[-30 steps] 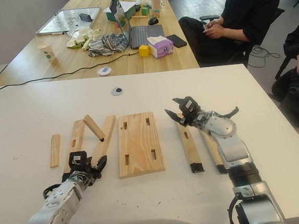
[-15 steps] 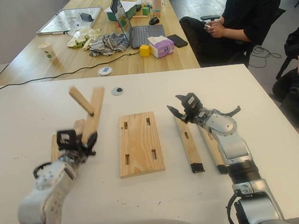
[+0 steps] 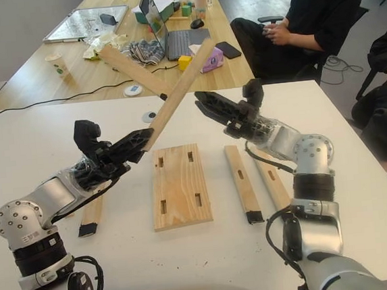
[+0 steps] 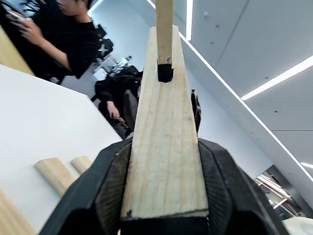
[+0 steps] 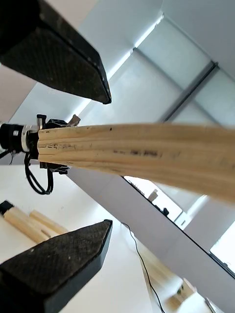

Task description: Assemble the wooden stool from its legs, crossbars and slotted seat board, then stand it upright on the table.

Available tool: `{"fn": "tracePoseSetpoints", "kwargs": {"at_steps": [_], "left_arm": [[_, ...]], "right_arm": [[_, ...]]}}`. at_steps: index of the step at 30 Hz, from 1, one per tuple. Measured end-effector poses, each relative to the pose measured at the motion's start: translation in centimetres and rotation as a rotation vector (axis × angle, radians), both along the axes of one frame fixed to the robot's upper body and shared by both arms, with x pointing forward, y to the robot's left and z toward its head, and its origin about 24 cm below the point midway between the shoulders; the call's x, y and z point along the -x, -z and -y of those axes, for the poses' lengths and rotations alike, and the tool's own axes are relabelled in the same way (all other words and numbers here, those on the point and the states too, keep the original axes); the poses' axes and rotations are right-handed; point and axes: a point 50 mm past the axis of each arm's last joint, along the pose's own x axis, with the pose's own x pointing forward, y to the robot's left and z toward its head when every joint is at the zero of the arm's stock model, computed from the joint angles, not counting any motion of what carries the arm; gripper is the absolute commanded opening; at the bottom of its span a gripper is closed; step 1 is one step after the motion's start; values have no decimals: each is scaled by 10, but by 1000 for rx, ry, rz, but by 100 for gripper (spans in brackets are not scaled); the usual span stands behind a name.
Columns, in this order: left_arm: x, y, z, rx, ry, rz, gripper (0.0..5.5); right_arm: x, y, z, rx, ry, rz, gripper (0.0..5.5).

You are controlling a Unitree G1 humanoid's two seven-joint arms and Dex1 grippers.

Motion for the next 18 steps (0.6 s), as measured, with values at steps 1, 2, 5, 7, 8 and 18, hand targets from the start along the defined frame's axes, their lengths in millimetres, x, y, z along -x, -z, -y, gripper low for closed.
{"fn": "tracePoseSetpoints", "kwargs": {"at_steps": [1,2,5,7,8,18], "left_arm": [[1,-2,1,31,12,0,199],[1,-2,2,38,13,-6,199],[2,2,7,44,20,-37,199],[3,4,9,38,26,-47,199],[4,7,9,27,20,-60,199],[3,12,7,22,-16,-81,199]], "right_arm": [[0,2,-2,-3,-9,-33,469],[1,3,-6,-25,-19,-47,469],[4,-1,-11,-78,-49,-65,469],[6,-3,-14,-97,-62,-75,469],[7,-3,-15,-109,-61,-85,469],[8,-1,-20,-118,-33,-150,387]]}}
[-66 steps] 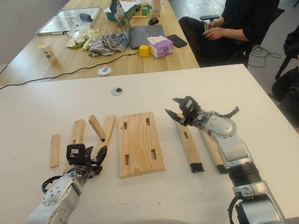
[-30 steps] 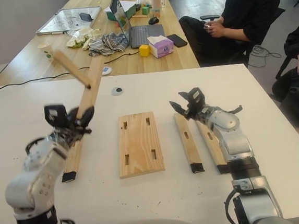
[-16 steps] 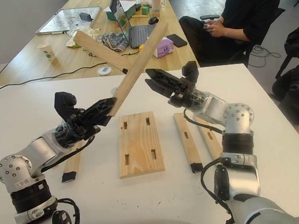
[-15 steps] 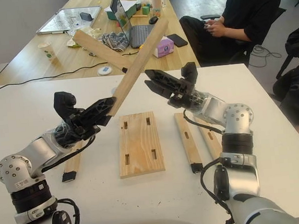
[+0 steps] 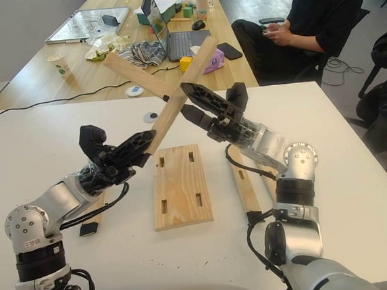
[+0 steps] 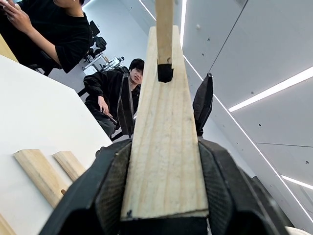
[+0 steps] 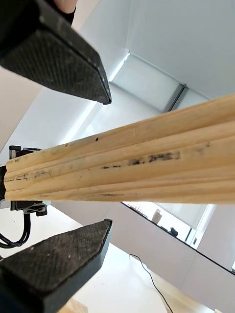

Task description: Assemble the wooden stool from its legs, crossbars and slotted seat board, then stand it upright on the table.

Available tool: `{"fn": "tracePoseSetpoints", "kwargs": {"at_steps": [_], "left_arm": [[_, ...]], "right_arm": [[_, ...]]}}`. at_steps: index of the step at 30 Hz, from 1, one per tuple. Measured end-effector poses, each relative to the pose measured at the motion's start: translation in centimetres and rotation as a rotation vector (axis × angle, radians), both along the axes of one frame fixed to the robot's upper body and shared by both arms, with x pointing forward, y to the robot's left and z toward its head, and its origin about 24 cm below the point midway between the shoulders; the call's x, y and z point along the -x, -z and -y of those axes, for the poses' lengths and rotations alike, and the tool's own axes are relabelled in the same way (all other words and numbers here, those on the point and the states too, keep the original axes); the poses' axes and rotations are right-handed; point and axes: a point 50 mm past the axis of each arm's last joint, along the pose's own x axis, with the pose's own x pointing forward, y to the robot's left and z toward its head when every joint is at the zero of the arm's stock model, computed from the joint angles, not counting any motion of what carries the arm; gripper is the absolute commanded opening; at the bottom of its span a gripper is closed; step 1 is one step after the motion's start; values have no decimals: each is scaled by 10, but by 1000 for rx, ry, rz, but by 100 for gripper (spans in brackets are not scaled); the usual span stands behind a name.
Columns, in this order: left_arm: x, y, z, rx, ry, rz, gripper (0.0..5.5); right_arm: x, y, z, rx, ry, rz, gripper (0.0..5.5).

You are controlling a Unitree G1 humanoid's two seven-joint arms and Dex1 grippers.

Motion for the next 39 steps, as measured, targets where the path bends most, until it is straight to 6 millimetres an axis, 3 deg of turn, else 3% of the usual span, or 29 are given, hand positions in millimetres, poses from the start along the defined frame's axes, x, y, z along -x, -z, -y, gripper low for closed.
{"fn": "tracePoseSetpoints", "kwargs": {"at_steps": [12,16,19,28,31,35,39], "left_arm": [[0,-1,3,10,0,-8,199],[0,-2,2,5,1,-9,199],[0,0,3,-6,-2,-13,272],[1,7,-8,-36,-28,-4,405],[-5,23,-17,-91,-97,-67,441],[-18,56,-38,-228,-268,-192,441],[-26,62,-52,-278,-355,-196,441]], "right_arm": [[-1,-1,-12,-27,-2,-30,218],[0,0,-13,-31,-3,-34,218],[0,2,-12,-30,5,-41,216],[-9,14,-8,8,73,-52,213],[-18,23,7,81,158,-34,213],[-24,29,32,284,231,188,210],[-9,43,35,388,88,349,210]]}}
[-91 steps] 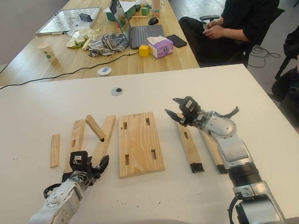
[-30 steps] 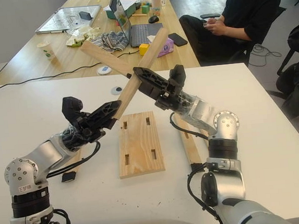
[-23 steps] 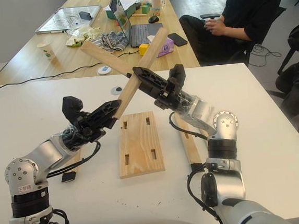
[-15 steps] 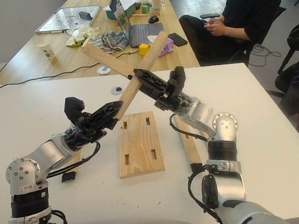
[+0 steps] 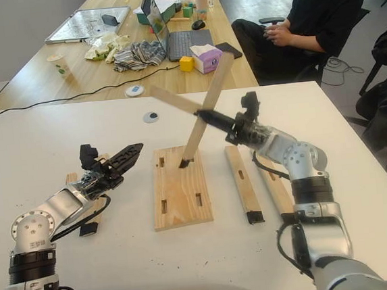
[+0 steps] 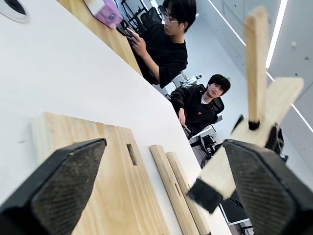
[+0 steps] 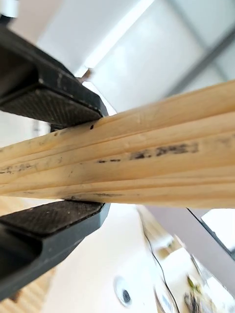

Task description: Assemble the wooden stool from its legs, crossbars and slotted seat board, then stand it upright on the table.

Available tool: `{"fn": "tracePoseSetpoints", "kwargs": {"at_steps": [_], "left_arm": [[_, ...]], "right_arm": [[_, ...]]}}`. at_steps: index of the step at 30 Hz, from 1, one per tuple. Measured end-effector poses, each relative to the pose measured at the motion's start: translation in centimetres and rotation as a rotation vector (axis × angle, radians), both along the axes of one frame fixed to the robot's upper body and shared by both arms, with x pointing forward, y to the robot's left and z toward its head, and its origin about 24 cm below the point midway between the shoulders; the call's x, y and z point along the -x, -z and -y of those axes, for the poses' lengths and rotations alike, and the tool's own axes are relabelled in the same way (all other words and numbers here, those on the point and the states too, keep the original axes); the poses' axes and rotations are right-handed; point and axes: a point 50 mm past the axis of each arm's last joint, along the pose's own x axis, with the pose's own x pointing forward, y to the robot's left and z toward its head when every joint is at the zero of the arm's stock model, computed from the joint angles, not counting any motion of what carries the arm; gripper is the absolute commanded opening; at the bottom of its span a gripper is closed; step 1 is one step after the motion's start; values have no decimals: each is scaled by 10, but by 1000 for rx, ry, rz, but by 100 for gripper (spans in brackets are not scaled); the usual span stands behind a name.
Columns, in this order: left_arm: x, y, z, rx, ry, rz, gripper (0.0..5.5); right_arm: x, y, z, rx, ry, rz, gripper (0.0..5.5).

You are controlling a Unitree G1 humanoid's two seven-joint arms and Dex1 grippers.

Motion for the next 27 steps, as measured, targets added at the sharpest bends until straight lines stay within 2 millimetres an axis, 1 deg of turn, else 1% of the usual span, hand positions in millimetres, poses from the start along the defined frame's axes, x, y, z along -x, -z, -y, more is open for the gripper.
{"fn": "tracePoseSetpoints", "kwargs": {"at_steps": [3,6,7,12,17,19,22,27], "left_arm": [[-3,1,-1,-43,-13,11,441],[-4,3,-2,-30,-32,6,441],[-4,3,-5,-33,-43,3,441],[-6,4,-5,-42,-54,-1,441],[-6,6,-3,-27,-54,-7,441],[-6,6,-3,-24,-48,-12,441],[-5,6,-1,-20,-44,-12,441],[-4,8,2,-31,-19,-26,441]], "right_arm": [[6,3,1,65,-72,52,210],[10,10,-1,130,-136,74,210],[11,10,2,158,-140,80,210],[12,19,-1,209,-181,92,210],[14,24,-2,210,-187,118,207],[15,33,-7,179,-176,105,206],[16,38,-13,154,-171,131,205],[21,39,-19,188,-275,338,205]]}}
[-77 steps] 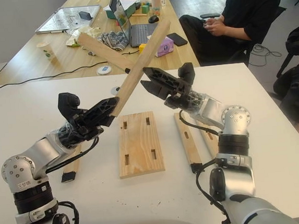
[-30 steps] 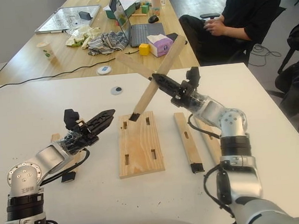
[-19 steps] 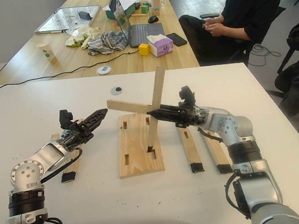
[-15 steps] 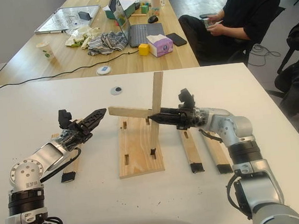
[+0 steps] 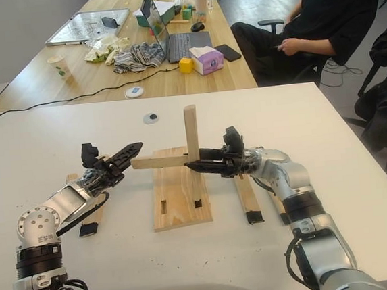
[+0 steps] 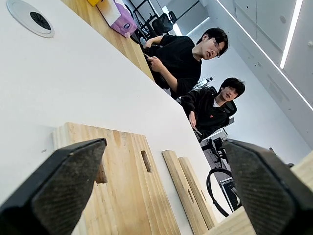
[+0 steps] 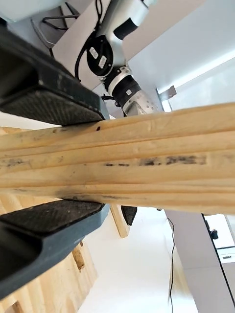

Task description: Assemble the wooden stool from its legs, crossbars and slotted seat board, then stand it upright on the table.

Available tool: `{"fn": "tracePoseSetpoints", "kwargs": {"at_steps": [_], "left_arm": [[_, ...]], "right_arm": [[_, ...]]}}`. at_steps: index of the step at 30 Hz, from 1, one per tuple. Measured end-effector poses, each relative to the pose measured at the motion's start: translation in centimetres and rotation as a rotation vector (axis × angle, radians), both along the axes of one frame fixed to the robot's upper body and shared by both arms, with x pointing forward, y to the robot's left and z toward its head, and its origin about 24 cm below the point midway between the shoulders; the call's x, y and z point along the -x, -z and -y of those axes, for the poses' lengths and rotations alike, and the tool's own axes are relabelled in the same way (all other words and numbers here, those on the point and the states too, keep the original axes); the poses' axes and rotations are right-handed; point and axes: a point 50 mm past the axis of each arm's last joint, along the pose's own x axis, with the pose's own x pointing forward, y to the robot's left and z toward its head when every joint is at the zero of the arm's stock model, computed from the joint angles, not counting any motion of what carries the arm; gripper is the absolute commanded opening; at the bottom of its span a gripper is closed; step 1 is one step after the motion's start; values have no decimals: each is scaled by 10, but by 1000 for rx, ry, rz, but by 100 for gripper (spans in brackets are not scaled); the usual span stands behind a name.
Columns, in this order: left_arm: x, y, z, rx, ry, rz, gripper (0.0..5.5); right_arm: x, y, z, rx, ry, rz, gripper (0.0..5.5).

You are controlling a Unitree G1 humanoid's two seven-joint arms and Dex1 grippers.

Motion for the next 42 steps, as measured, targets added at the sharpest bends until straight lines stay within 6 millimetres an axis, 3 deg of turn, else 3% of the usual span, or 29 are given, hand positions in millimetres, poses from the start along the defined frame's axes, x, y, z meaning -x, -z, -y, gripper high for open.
{"fn": "tracePoseSetpoints", "kwargs": {"at_steps": [7,16,24,28,37,42], "left_arm": [[0,0,2,4,6,1,441],[1,1,6,22,9,2,441],[2,1,4,22,-1,2,441],[3,-1,5,16,-4,13,441],[7,2,10,29,-19,9,441],[7,1,11,36,-22,16,441]], "right_arm": [[-7,-3,29,101,-98,143,205],[-12,-2,35,102,-118,205,205],[-6,1,38,205,-5,523,205],[-7,1,36,238,10,516,205],[-32,-7,37,299,93,400,205],[-44,-19,24,383,44,422,205]]}}
